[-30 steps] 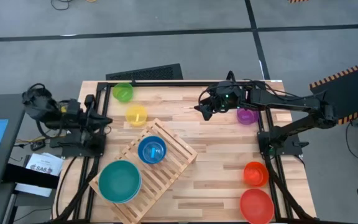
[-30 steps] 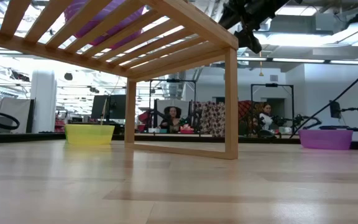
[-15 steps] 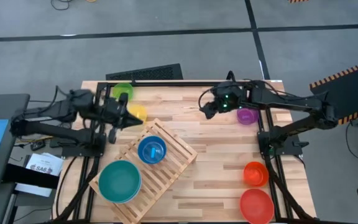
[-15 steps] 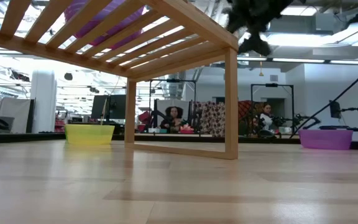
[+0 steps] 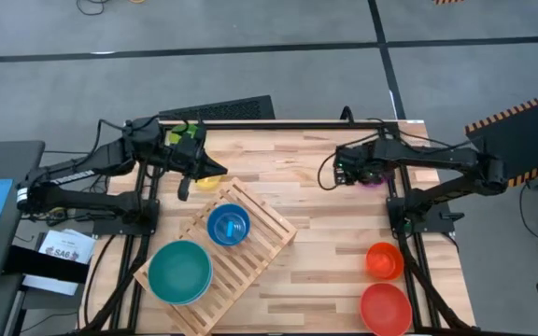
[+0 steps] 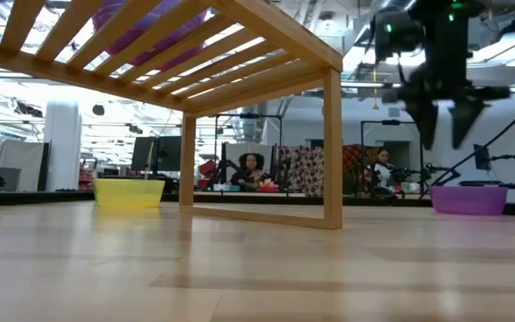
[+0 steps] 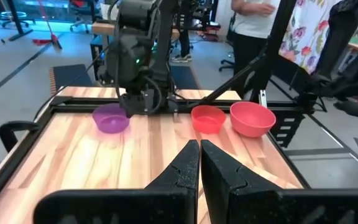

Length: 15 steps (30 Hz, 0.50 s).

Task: Place and stack bowls onto a shelf
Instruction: Stack the small violet bowl on the shelf on top of the small blue bowl on the shelf

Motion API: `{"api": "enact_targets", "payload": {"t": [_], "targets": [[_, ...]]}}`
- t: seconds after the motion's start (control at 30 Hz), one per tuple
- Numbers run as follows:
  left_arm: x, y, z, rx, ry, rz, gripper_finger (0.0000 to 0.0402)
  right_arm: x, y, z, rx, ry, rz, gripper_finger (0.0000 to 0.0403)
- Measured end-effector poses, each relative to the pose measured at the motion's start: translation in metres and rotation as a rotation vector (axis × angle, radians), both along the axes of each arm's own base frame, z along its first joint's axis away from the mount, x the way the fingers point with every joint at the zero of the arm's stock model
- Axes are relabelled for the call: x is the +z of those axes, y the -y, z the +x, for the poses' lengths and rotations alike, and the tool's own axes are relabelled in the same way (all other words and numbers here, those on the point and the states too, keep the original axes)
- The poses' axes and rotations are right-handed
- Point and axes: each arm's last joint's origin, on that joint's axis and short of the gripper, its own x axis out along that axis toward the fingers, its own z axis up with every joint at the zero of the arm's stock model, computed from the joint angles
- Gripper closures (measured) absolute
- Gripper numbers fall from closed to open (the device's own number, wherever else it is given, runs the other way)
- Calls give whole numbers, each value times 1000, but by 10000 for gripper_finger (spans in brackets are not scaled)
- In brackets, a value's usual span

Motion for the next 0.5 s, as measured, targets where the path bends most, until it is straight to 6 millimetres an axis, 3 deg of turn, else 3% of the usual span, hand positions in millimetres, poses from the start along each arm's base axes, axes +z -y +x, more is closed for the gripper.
{"api": "enact_targets", "payload": {"t": [0.17,0.3,0.5], "targets": [[0,0,0,-3,4,30,401,-22,7,-14,-206,-47,-21,155],[0,0,0,-3,4,32,401,-30,13,-21,-319,-67,-61,155],[0,0,0,-1,6,52,401,-36,22,-14,-152,20,-15,155]]}}
